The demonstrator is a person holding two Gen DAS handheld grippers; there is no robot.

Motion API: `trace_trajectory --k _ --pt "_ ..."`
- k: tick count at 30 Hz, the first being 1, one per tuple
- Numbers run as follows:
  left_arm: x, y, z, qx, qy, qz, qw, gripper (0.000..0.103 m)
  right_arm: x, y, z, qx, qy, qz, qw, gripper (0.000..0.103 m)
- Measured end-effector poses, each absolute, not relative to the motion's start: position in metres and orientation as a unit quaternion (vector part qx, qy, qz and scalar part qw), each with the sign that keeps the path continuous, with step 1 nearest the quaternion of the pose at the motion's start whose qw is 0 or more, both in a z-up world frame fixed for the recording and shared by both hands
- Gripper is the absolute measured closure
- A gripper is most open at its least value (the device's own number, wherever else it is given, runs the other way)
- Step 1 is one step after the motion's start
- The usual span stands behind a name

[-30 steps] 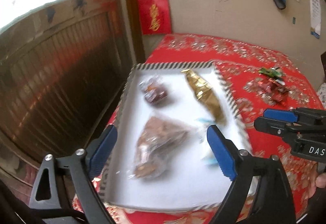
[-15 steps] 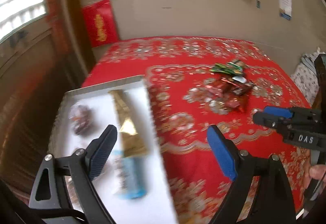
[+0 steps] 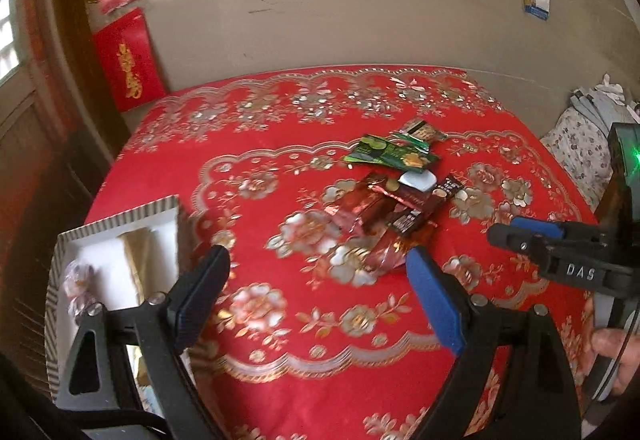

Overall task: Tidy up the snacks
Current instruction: 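Move both tools back toward the chocolate bars and cracker packs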

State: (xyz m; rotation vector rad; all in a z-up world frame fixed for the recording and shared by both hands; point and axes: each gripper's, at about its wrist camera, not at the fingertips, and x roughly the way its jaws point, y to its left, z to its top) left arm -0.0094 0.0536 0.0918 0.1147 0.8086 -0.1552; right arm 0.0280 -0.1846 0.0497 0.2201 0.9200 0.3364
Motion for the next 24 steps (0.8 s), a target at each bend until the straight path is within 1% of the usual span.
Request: trace_trajectory --k 7,12,19,24 --pt "0.024 0.043 0.081 0.06 0.432 -0.077 0.897 0.013 0.052 -0.175 0.053 0.083 0.442 0.184 0.874 0.051" --pt "0.056 0.045 0.068 0.045 0.476 -0.087 0.874 0.013 0.078 -0.163 0.054 0.078 0.452 0.222 0.86 0.051" --pt "0.081 0.048 0.057 0.06 0.505 -0.111 0.854 0.013 0.103 -0.145 0.044 0.065 0.47 0.25 0.844 0.051" --pt "0.093 0.058 0.054 0.062 0.52 -0.118 0.844 0.013 0.119 -0.132 0.037 0.034 0.482 0.249 0.84 0.051"
